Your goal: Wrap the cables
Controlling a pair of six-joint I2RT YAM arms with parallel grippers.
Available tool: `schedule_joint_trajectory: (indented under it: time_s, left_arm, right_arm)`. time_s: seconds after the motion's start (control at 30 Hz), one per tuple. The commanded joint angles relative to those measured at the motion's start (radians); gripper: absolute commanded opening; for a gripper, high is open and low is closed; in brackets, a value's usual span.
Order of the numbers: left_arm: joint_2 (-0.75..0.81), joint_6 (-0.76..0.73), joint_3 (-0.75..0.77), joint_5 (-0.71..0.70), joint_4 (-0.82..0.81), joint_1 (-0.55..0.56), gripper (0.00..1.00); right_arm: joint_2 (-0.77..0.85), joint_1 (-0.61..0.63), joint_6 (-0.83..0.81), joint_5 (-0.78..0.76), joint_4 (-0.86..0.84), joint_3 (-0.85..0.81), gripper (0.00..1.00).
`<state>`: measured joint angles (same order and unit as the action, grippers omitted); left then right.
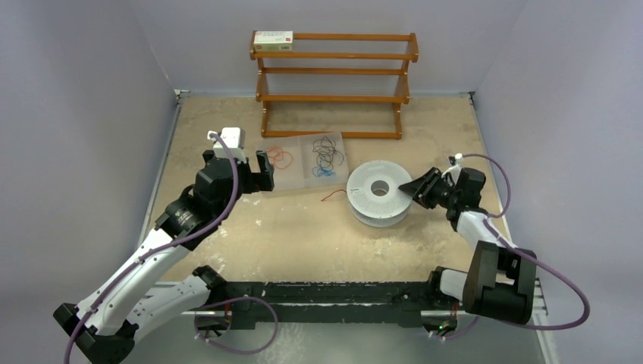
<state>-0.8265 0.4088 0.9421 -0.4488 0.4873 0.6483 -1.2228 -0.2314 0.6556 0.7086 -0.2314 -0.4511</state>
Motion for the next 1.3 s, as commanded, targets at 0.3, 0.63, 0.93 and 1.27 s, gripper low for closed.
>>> schedule_joint_trajectory:
  time_s: [0.3,0.63,0.93,1.27]
  left_arm:
    - [0.01,0.008,-0.003,-0.002,-0.032,-0.004,1.0]
    - [0.024,0.012,-0.003,-0.009,-0.032,-0.004,0.99]
    - [0.021,0.018,0.001,-0.039,-0.024,-0.004,0.98]
    - [0.043,0.028,0.004,-0.121,-0.004,-0.004,0.98]
  right_arm:
    - [0.117,-0.005,-0.007,0.101,0.017,-0.063,0.0]
    - [0.286,-0.003,-0.034,0.126,0.075,-0.116,0.0]
    - [0.407,0.045,-0.093,0.102,0.256,-0.263,0.0]
    - [0.356,0.282,-0.145,-0.006,0.308,-0.394,0.0]
